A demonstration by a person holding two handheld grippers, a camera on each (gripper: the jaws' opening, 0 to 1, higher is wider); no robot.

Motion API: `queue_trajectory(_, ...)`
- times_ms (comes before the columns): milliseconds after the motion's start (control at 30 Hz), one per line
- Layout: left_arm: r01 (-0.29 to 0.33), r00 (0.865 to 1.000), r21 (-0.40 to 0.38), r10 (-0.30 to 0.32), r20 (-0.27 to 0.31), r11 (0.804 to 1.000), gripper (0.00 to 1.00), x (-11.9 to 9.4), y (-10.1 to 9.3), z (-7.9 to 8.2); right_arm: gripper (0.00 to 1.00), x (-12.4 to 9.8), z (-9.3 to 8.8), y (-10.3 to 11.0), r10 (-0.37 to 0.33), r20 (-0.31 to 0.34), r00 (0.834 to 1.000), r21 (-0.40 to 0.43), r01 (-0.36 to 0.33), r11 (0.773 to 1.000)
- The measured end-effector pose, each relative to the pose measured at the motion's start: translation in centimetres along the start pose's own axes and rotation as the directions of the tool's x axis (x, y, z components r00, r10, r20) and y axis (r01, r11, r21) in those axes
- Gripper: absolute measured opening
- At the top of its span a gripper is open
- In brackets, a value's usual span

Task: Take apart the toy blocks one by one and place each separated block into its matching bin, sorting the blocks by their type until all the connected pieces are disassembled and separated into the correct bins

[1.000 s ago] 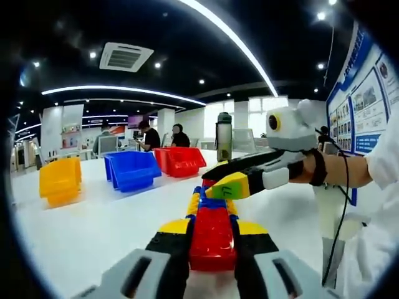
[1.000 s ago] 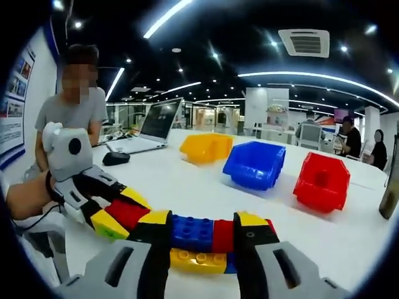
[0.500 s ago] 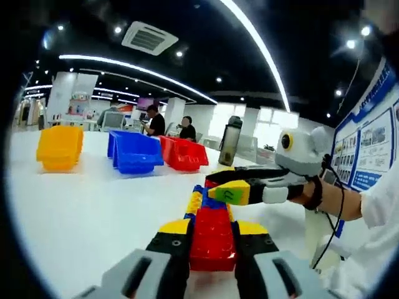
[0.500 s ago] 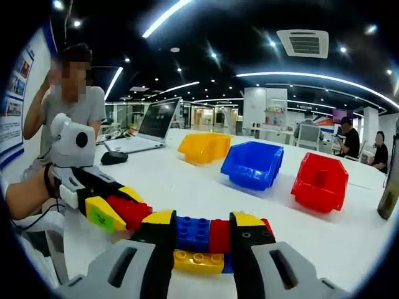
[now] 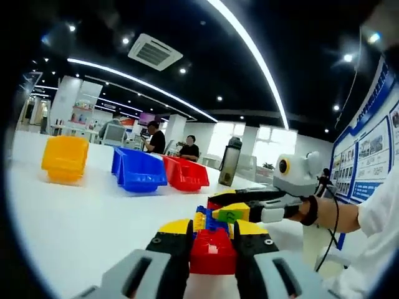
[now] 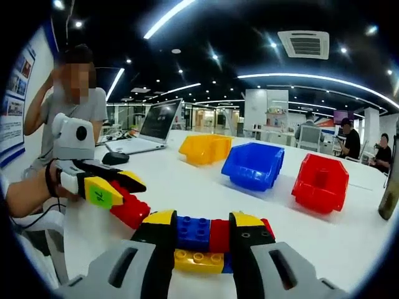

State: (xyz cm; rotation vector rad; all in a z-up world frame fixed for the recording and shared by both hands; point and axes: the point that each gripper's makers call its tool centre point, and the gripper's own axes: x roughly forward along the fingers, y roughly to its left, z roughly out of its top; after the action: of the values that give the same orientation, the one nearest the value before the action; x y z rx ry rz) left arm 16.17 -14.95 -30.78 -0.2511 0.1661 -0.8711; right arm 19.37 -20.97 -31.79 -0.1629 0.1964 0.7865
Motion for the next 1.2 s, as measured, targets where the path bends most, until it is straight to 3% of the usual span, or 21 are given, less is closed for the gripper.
queue_trajectory(300,0.024,1.0,0.024,-0.024,-0.004,0.999,0.27,1.7,-0.8,2.0,0.35,0.2,0.0,-0.2,0.001,0.02,1.0,0.0,-0.001,1.0)
queue_trajectory(500,0.036,0.999,0.099,-0.035,-0.012,0.994,0.27,3.8,-1.2,4.8,0.35,0.3,0.0,-0.3,0.004,0.034,0.999,-0.001,-0.004,1.0)
queue_trajectory(567,0.04,0.999,0.111,-0.039,-0.015,0.993,0.27,4.9,-0.3,5.7,0.35,0.4,0.0,-0.4,0.004,0.038,0.999,-0.001,-0.004,1.0)
queue_trajectory(900,0.116,0.992,0.238,-0.101,-0.074,0.964,0.27,13.7,0.2,11.9,0.34,0.6,0.0,-0.6,0.002,0.035,0.999,0.0,-0.002,1.0)
queue_trajectory(933,0.117,0.992,0.24,-0.102,-0.076,0.964,0.27,14.0,0.3,12.1,0.34,0.6,0.0,-0.7,0.002,0.036,0.999,0.0,-0.002,1.0)
queue_trajectory(1067,0.133,0.99,0.223,-0.119,-0.076,0.966,0.27,18.7,1.4,13.9,0.33,0.7,0.0,-0.8,0.005,0.044,0.999,0.001,-0.005,1.0)
queue_trajectory(1200,0.122,0.991,0.186,-0.11,-0.072,0.975,0.27,23.1,3.1,14.6,0.33,0.9,-0.1,-1.1,0.007,0.057,0.998,0.002,-0.007,1.0)
